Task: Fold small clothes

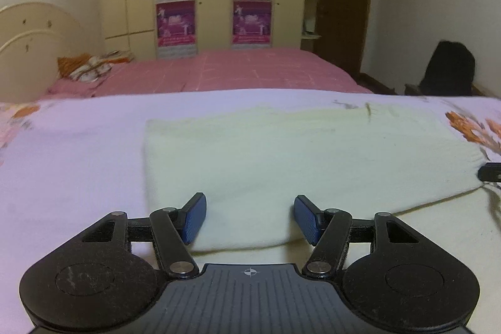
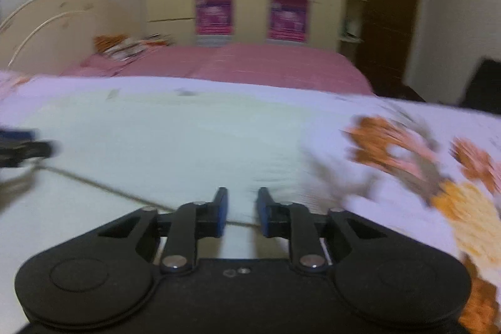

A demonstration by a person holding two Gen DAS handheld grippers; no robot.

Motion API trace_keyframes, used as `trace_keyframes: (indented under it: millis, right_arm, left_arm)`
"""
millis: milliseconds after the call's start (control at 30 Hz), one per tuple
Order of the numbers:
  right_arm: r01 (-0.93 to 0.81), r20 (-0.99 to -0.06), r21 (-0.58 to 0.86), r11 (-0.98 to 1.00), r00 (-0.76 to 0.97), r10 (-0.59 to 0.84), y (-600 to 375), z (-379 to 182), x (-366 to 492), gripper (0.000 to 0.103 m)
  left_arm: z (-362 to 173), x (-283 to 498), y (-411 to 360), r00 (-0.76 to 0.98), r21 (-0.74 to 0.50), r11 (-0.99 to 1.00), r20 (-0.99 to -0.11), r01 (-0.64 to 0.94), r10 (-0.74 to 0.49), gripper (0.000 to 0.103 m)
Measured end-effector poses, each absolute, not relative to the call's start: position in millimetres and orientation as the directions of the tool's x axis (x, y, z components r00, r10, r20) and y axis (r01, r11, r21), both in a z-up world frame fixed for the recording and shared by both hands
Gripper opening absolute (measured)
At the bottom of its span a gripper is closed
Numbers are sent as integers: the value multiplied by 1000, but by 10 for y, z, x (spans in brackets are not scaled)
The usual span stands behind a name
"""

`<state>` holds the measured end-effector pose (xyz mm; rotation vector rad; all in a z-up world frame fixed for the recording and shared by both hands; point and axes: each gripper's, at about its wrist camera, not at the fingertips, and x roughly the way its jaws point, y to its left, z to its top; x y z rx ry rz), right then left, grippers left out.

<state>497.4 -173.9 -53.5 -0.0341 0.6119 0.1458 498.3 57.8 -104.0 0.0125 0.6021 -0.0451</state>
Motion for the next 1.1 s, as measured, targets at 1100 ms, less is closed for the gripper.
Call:
trace_keyframes:
  millis: [1100]
  right_arm:
    - [-31, -671, 593, 805, 533, 515, -2803, -657, 2287, 33]
  left_arm:
    - [-1062, 1851, 1073, 663, -412, 906, -706, -97, -250, 74]
